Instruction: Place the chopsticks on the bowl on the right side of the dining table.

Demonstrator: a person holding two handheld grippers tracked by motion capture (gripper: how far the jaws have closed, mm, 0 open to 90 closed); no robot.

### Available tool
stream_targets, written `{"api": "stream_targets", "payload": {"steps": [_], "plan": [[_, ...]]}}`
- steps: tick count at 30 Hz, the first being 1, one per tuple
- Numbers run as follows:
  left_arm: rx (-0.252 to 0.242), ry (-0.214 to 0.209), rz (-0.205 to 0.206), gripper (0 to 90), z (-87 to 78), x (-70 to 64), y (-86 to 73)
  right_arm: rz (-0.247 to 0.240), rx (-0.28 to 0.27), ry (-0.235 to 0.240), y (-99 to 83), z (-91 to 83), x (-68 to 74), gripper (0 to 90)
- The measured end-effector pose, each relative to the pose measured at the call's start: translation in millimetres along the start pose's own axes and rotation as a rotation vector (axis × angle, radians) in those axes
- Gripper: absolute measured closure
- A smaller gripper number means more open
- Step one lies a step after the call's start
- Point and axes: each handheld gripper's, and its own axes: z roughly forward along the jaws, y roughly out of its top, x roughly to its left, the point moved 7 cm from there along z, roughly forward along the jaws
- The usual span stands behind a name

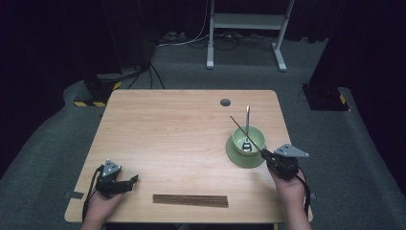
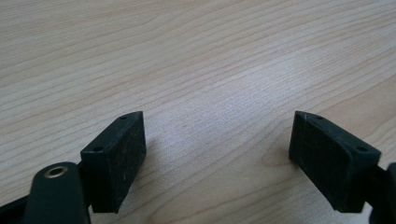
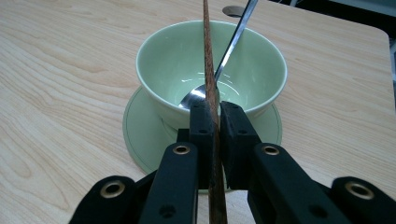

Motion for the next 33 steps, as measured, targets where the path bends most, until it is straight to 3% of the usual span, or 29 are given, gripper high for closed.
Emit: {"api": "stream_targets", "payload": {"steps": [15, 21, 25, 33], "plan": [[-0.001, -0.003, 0.001, 19.5, -0.1, -0.2, 0.1, -0.018, -0.006, -0.007, 0.1, 4.4, 2.1, 83.3], [-0.001, -0.002, 0.001, 19.6, -0.1, -0.2, 0.0, -0.017, -0.020, -0.008, 4.0, 2.0, 4.1, 72.7], [-0.001, -0.003, 0.001, 19.6, -0.1, -0.2, 0.0, -0.040, -0.039, 0.004, 12.6, -2.4, 15.0, 65.0], [-0.002, -0.003, 0.004, 20.0, -0.2, -0.4, 0.1, -0.096, -0.069, 0.074, 29.8, -4.0, 55.5, 55.1]]}}
